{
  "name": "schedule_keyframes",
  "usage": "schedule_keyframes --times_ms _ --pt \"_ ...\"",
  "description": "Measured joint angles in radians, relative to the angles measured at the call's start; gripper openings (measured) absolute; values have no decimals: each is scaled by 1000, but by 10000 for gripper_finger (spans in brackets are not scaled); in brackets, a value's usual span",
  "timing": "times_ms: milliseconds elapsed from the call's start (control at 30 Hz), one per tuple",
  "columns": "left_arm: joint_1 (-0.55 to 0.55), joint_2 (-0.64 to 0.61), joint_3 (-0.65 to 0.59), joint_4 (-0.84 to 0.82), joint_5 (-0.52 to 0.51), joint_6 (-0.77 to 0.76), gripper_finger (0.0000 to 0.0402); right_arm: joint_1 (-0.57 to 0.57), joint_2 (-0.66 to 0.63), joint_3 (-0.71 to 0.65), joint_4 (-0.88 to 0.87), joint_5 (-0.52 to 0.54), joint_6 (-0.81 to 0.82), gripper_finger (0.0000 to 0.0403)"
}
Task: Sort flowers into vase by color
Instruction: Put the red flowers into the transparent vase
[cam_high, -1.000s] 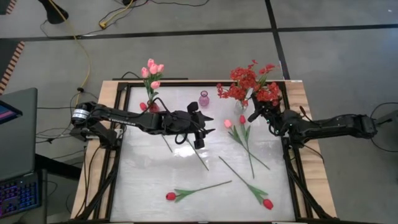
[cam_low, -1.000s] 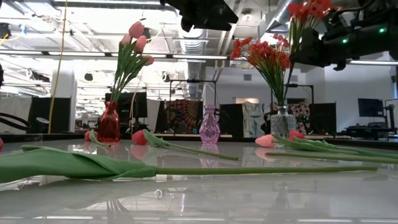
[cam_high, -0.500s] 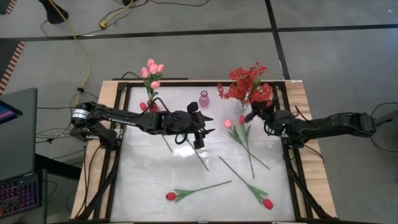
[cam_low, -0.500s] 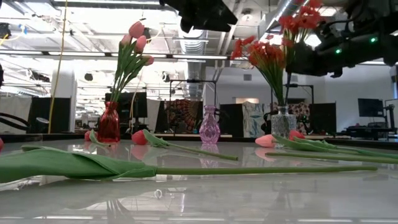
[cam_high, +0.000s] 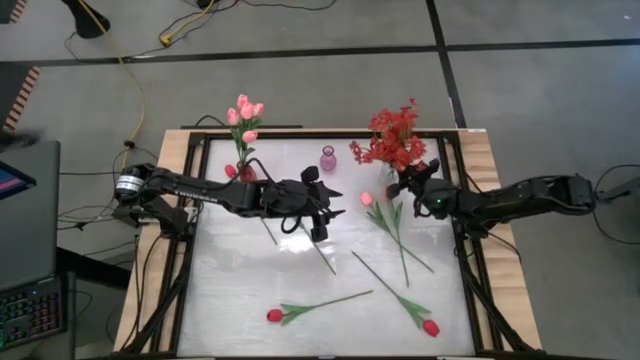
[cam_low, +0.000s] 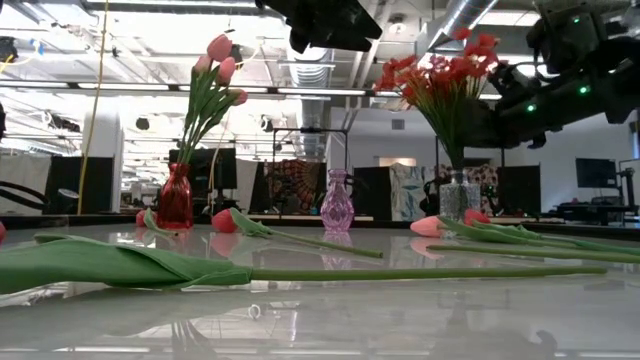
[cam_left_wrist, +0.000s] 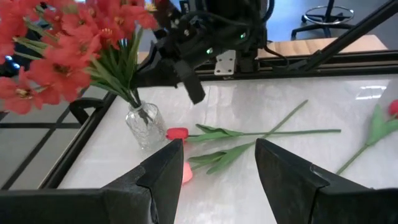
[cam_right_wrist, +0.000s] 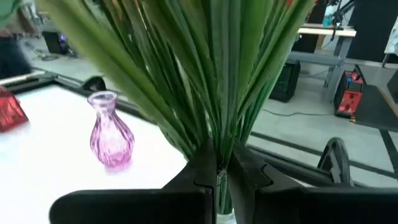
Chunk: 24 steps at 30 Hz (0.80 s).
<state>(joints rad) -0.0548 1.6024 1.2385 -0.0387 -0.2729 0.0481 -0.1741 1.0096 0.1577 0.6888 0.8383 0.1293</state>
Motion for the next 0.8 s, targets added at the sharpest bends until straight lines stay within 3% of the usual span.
schedule_keyframes --times_ms 433,800 --pt "-13 0 0 -2 0 -2 189 0 51 0 1 0 23 55" --pt "-24 0 0 -13 0 -3 189 0 49 1 -14 0 17 131"
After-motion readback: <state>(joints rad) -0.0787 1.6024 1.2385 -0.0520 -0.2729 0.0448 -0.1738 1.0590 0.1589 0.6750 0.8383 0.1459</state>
